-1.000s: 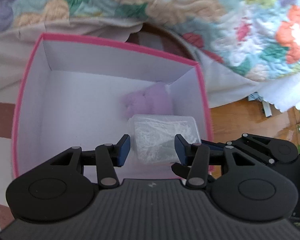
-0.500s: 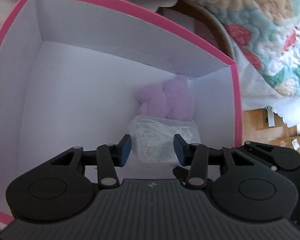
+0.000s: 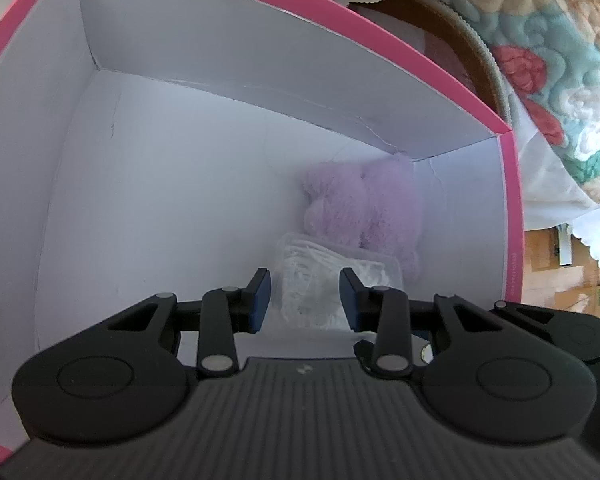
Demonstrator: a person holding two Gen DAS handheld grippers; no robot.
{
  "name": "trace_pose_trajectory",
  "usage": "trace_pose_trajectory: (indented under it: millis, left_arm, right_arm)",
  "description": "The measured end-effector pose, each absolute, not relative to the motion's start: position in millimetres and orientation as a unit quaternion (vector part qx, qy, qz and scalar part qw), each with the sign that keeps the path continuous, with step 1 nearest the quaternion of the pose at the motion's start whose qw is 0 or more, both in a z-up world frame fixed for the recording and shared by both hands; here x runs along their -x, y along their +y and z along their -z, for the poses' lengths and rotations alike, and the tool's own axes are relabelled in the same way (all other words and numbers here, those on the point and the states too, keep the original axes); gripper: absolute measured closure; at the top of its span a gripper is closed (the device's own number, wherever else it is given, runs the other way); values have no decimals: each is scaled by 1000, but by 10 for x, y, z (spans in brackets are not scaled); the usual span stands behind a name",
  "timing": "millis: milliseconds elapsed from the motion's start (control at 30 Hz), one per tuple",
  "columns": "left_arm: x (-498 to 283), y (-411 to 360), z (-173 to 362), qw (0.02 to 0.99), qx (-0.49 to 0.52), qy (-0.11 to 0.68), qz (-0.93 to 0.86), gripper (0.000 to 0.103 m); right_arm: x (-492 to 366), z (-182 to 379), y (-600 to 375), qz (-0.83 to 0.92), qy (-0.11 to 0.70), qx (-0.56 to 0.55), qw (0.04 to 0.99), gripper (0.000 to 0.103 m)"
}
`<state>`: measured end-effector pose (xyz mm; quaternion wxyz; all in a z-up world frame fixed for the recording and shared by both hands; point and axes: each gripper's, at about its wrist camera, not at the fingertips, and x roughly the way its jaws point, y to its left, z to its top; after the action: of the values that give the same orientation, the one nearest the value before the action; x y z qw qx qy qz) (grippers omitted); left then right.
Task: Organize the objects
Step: 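Lower the floss-pick box into the pink box beside the plush toy, then open the left tool and withdraw it from the pink box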
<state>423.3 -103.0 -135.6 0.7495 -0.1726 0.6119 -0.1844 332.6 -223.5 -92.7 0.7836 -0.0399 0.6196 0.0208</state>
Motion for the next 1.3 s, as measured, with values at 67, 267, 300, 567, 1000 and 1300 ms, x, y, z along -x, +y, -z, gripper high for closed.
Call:
trace_pose_trajectory:
  millis: [67,267,300,567,1000,1300]
  left_arm:
    - [-4217,-1025,1363,749,171,613,183,68]
    - [-4152,-1011,1413,742,173,622,180,80]
    - [-4137,-1023,1437,739,179,623,181,80]
    - [-4078,-1147,1457,739,193,622,175,81]
    - [-3942,-1093,1337,746,199,611,174,80]
    - [-3641,-963,705,780,155,571,202,80]
  right_arm:
    - [-3323,944,-2207,-16,622,50,781,68]
    - [-3178,840,-2146,-20,590,86,803,71]
    - [-3141,795,-2164,-29,580,85,810,71]
    - [-2828,575,-2391,-42,542,40,838,71]
    - [-2641,338,-2420,-57,500,15,864,70]
    - [-2412,84,-2424,-67,472,-3,879,68]
